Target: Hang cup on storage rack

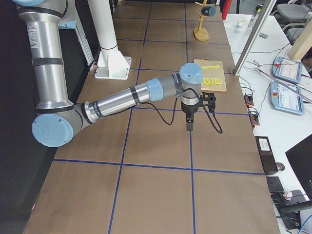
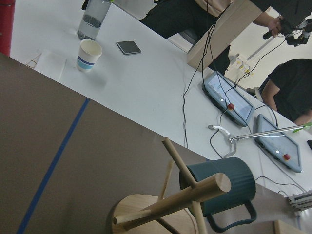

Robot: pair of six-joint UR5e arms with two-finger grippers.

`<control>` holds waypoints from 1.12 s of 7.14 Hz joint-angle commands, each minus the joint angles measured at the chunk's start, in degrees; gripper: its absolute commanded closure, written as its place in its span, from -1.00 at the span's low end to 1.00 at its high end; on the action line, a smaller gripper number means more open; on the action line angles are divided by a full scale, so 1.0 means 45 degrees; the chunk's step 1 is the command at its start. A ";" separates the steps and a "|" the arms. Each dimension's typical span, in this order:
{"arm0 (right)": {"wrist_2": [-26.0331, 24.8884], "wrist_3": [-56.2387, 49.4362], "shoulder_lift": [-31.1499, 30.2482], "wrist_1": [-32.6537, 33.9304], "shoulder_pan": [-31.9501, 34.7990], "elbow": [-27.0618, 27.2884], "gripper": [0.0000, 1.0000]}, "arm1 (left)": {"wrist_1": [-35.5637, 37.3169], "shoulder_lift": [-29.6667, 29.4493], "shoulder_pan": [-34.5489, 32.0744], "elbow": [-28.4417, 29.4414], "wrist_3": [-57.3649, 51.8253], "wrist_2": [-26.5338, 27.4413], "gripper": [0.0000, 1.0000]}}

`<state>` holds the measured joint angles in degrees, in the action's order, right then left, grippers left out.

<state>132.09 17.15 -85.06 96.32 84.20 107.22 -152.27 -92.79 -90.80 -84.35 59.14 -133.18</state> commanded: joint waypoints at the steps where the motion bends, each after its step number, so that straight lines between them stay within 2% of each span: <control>1: -0.0018 -0.0004 -0.0063 -0.0017 0.0000 -0.0017 -1.00 | 0.3545 0.0072 -0.0018 -0.0063 -0.4587 0.0781 -1.00; 2: -0.0018 -0.0004 -0.0083 0.0002 0.0000 -0.0017 -1.00 | 0.5129 0.0072 0.0040 -0.0102 -0.6580 0.1716 -1.00; 4: 0.0021 -0.0023 -0.0083 0.0118 0.0000 -0.0075 -1.00 | 0.8237 -0.0122 0.0119 -0.0103 -0.9220 0.2135 -1.00; 6: 0.0292 -0.0139 -0.0200 0.0100 0.0097 -0.0250 -1.00 | 1.0969 -0.0491 0.0236 -0.0064 -1.1725 0.2058 -1.00; 7: 0.0952 -0.0411 -0.0451 0.0100 0.0330 -0.0348 -1.00 | 1.2435 -0.0649 0.0217 -0.0122 -1.2897 0.1961 -1.00; 8: 0.1364 -0.0781 -0.0725 0.0119 0.0525 -0.0427 -1.00 | 1.3455 -0.0670 0.0256 -0.0045 -1.4088 0.1070 -1.00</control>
<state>135.75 15.34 -87.00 96.79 85.53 105.78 -98.31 -95.32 -89.76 -84.73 2.35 -125.22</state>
